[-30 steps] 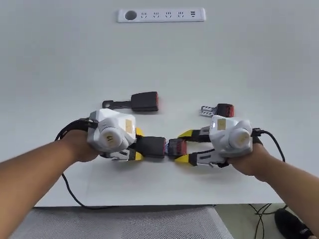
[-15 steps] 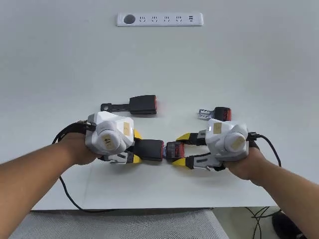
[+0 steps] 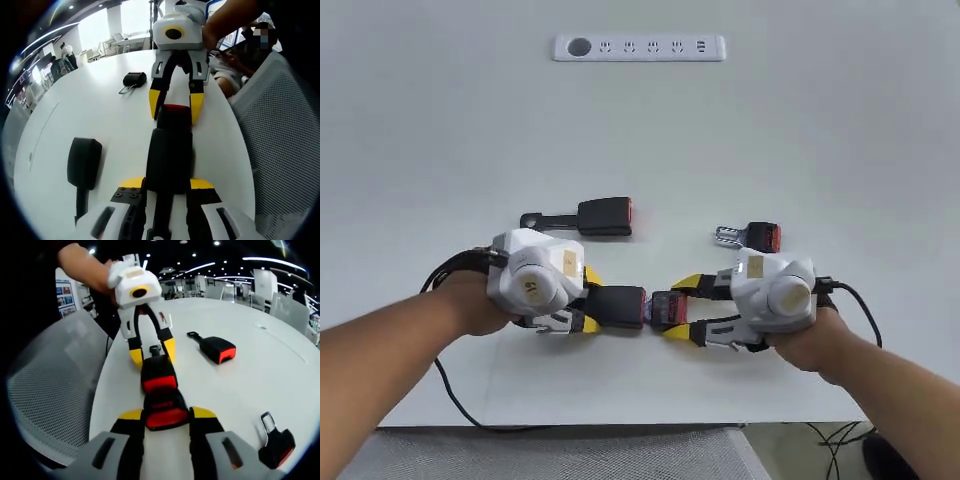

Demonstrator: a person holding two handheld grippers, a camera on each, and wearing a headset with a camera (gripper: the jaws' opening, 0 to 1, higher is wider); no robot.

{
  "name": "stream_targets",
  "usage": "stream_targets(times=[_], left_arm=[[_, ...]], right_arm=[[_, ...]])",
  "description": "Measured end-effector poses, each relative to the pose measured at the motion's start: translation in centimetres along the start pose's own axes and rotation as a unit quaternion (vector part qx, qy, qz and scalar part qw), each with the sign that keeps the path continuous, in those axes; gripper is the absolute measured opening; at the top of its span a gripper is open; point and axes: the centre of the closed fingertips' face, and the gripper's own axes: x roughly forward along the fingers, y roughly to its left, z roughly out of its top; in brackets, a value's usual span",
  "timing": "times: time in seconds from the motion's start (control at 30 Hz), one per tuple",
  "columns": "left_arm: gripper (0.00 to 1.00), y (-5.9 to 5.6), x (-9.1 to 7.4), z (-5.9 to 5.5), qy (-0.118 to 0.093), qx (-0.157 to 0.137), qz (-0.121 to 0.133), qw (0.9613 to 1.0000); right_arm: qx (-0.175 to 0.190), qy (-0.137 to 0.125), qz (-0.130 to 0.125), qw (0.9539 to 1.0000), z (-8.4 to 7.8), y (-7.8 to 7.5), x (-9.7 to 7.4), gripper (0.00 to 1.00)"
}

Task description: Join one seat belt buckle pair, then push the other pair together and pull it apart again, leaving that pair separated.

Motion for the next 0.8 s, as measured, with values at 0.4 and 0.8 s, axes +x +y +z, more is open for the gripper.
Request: stream_targets(times=[0.4,0.8], left_arm=[[0.3,0.11,-0.12,-0.21,-0.013,-0.007,-0.003,0.9999],[0.3,0.16,-0.39,-0.23,-0.041,-0.027,0.004,0.9988]], right_arm=[[0.001,-0.013,-0.004,0.9999,-0.03,-0.09,0.0,0.33],[0.019,-0.034,-0.013,0.9992,0.13,-0.2,-0.02,0.33]])
